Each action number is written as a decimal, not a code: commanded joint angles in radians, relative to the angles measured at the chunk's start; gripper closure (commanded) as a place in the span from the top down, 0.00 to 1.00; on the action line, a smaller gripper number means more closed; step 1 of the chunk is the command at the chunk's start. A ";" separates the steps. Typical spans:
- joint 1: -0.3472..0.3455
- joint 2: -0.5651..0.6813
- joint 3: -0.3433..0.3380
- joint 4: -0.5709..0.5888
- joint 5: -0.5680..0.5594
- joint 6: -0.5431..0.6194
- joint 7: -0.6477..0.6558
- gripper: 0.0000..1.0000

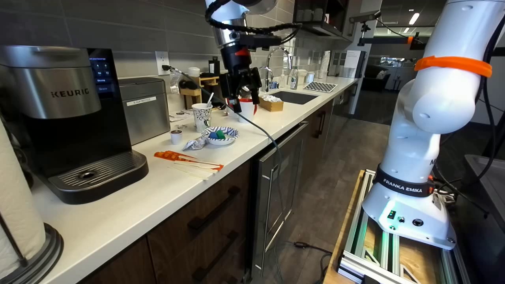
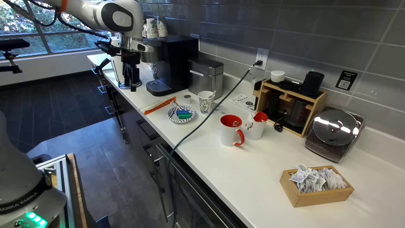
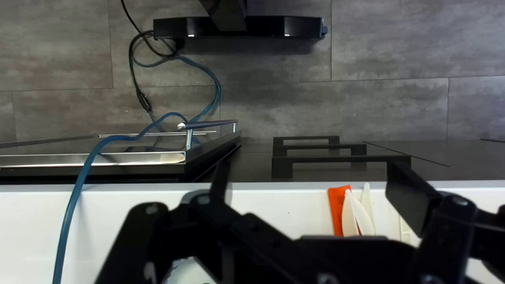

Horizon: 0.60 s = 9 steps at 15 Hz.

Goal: Put the white object on top of the coffee machine

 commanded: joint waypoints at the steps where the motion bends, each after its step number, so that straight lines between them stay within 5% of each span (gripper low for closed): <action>1: 0.033 0.071 0.001 0.030 0.010 0.160 0.039 1.00; 5: 0.062 0.187 0.006 0.086 -0.095 0.388 0.010 1.00; 9: 0.094 0.293 -0.032 0.169 -0.432 0.439 0.080 1.00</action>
